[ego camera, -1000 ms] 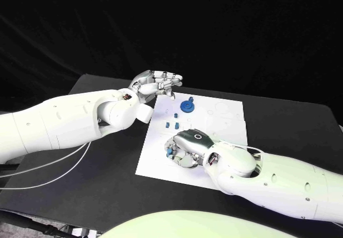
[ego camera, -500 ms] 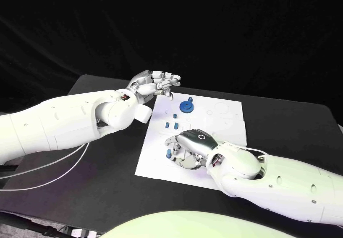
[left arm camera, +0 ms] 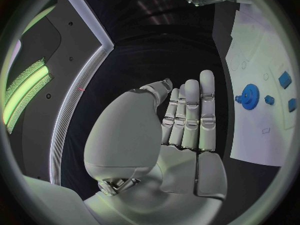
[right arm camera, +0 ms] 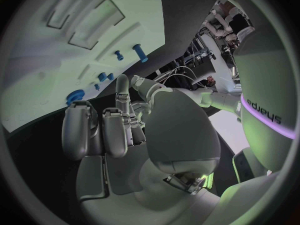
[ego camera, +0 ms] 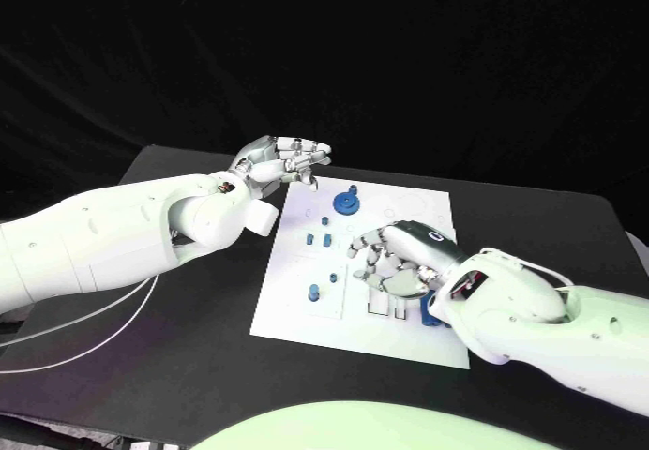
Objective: Assemble the parts on the task board
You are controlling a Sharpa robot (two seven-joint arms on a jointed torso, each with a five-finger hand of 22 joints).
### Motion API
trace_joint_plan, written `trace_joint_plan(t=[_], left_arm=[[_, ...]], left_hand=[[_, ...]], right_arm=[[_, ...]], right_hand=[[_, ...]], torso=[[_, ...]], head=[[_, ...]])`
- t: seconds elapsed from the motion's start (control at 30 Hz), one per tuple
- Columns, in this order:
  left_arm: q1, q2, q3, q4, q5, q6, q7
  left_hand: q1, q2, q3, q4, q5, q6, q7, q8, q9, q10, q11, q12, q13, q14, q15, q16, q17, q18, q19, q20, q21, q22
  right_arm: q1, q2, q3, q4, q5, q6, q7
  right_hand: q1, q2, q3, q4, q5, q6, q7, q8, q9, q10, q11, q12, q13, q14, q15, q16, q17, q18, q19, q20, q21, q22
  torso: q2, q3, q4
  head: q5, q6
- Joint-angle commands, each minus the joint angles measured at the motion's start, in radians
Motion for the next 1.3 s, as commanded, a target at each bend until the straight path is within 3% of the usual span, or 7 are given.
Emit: trace_joint_plan(t=[0.03, 0.13, 0.17, 0.43, 0.7, 0.9, 1.3], left_arm=[[0.000, -0.006, -0.003, 0.002, -0.001, 0.019, 0.009], [0.001, -0.010, -0.005, 0.003, -0.001, 0.020, 0.010], [0.001, -0.011, -0.005, 0.003, -0.001, 0.020, 0.011], [0.000, -0.013, -0.008, 0.004, -0.001, 0.021, 0.013], [0.000, -0.012, -0.008, 0.003, -0.001, 0.021, 0.015], [0.000, -0.011, -0.008, 0.004, -0.001, 0.024, 0.016], [0.000, -0.016, -0.008, 0.008, -0.001, 0.025, 0.016]], left_hand=[[-0.006, 0.003, -0.001, -0.006, -0.005, -0.007, 0.000, 0.006, -0.002, -0.008, 0.000, 0.004, 0.001, -0.008, -0.001, 0.003, -0.002, 0.006, -0.001, 0.003, -0.004, -0.001], [-0.006, 0.003, -0.001, -0.006, -0.005, -0.007, 0.000, 0.006, -0.002, -0.008, 0.000, 0.004, 0.001, -0.008, -0.001, 0.003, -0.002, 0.006, -0.001, 0.003, -0.004, -0.001], [-0.007, 0.002, -0.001, -0.006, -0.005, -0.007, 0.000, 0.006, -0.002, -0.009, 0.000, 0.004, 0.001, -0.009, -0.001, 0.003, -0.002, 0.006, -0.001, 0.003, -0.005, -0.002], [-0.007, 0.002, -0.001, -0.006, -0.005, -0.007, 0.000, 0.006, -0.002, -0.009, 0.000, 0.004, 0.001, -0.009, -0.001, 0.003, -0.002, 0.006, -0.001, 0.003, -0.005, -0.002], [-0.012, 0.002, -0.003, -0.003, -0.006, -0.007, 0.000, 0.008, -0.001, -0.010, 0.001, 0.005, 0.001, -0.010, -0.001, 0.003, -0.002, 0.006, -0.001, 0.004, -0.006, -0.002], [-0.013, 0.001, -0.004, -0.003, -0.006, -0.007, 0.000, 0.008, -0.001, -0.010, 0.000, 0.005, 0.001, -0.010, -0.001, 0.003, -0.002, 0.006, -0.001, 0.004, -0.006, -0.002], [-0.013, 0.001, -0.004, -0.003, -0.006, -0.007, 0.000, 0.008, -0.001, -0.010, 0.000, 0.005, 0.001, -0.010, -0.001, 0.003, -0.002, 0.006, -0.001, 0.004, -0.006, -0.002]], right_arm=[[0.026, -0.067, -0.001, 0.019, 0.319, 0.090, 0.079], [0.040, -0.136, -0.004, 0.031, 0.401, 0.137, 0.064], [0.043, -0.157, -0.005, 0.035, 0.419, 0.146, 0.057], [0.037, -0.313, -0.022, 0.096, 0.398, 0.125, -0.075], [-0.017, -0.354, -0.031, 0.140, 0.265, 0.056, -0.240], [-0.043, -0.329, -0.033, 0.133, 0.213, 0.007, -0.308], [-0.070, -0.271, -0.034, 0.100, 0.154, -0.003, -0.360]], right_hand=[[-0.011, 0.032, -0.028, 0.015, 0.019, 0.035, -0.026, 0.043, 0.032, 0.007, -0.019, 0.315, 0.303, 0.041, -0.020, -0.002, -0.013, -0.017, 0.010, -0.018, 0.017, 0.018], [-0.015, 0.038, -0.039, 0.024, 0.028, 0.027, -0.028, 0.065, 0.061, 0.009, -0.022, 0.552, 0.555, 0.047, -0.022, 0.010, 0.007, -0.021, 0.018, -0.021, 0.031, 0.034], [-0.035, 0.034, -0.059, 0.041, 0.034, 0.017, -0.025, 0.081, 0.084, 0.081, -0.021, 0.771, 0.790, 0.062, -0.020, 0.047, 0.079, -0.030, 0.033, -0.021, 0.064, 0.070], [-0.068, 0.030, -0.098, 0.087, 0.037, -0.016, -0.018, 0.105, 0.128, 0.185, -0.014, 1.012, 1.060, 0.089, -0.010, 0.126, 0.240, -0.049, 0.067, -0.014, 0.144, 0.155], [-0.082, 0.019, -0.116, 0.110, 0.049, -0.025, -0.014, 0.108, 0.138, 0.208, -0.010, 1.045, 1.101, 0.092, -0.007, 0.135, 0.261, -0.060, 0.084, -0.010, 0.185, 0.197], [-0.102, 0.007, -0.135, 0.130, 0.049, -0.028, -0.014, 0.109, 0.143, 0.206, -0.009, 1.045, 1.101, 0.094, -0.005, 0.138, 0.268, -0.062, 0.086, -0.008, 0.191, 0.203], [-0.116, -0.006, -0.164, 0.156, 0.078, -0.032, -0.015, 0.112, 0.151, 0.198, -0.010, 1.037, 1.095, 0.094, -0.005, 0.139, 0.271, -0.062, 0.086, -0.008, 0.192, 0.206]], torso=[[-0.004, -0.0010, -0.0065], [-0.009, -0.0043, -0.0116], [-0.010, -0.0049, -0.0130], [-0.018, -0.0085, -0.0222], [-0.019, -0.0118, -0.0315], [-0.019, -0.0123, -0.0293], [-0.018, -0.0123, -0.0309]], head=[[-0.024, 0.003], [-0.055, 0.000], [-0.061, -0.004], [-0.137, -0.022], [-0.149, -0.025], [-0.161, -0.023], [-0.158, -0.026]])
